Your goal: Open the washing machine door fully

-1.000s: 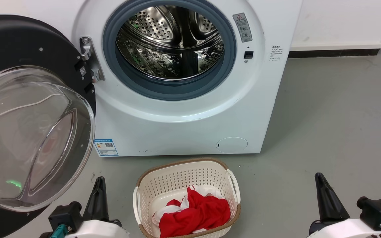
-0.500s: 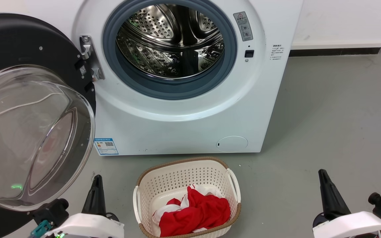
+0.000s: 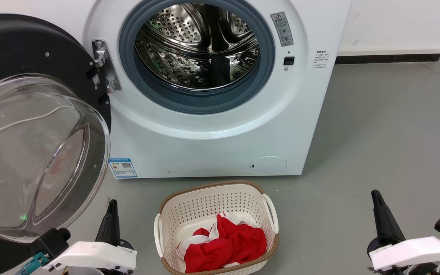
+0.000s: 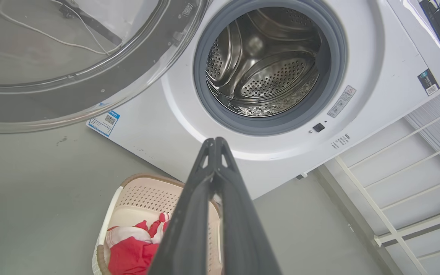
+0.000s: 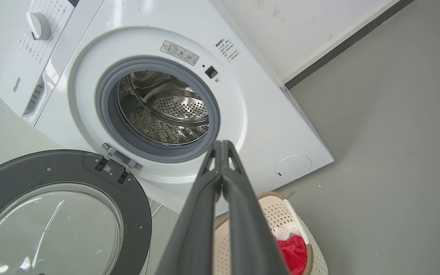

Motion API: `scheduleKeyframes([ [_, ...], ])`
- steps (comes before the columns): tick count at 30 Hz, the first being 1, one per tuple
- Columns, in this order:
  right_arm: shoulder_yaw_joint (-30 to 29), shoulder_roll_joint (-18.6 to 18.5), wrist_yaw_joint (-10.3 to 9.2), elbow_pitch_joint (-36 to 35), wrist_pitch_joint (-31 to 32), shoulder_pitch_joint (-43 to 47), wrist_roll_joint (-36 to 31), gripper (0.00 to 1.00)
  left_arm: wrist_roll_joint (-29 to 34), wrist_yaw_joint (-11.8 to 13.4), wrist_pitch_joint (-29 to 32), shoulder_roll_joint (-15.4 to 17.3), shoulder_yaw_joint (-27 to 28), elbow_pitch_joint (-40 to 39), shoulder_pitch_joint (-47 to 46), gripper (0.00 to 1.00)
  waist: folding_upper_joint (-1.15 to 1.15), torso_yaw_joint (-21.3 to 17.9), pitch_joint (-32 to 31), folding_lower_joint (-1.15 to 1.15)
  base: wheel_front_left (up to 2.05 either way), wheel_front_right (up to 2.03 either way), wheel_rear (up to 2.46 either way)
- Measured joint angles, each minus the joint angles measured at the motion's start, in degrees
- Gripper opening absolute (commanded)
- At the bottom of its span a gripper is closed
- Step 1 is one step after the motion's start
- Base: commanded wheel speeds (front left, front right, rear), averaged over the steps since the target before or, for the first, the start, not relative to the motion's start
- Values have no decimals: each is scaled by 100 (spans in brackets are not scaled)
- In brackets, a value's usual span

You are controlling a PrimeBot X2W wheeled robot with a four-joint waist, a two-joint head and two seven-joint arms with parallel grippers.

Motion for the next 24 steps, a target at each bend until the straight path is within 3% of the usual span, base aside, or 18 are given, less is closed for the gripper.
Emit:
scheduleKeyframes([
  [24,-103,-29,0,200,307,-244,1672,0,-1663,-199,417,-11,189,142,-166,0,0,32,43,0,0,0,0],
])
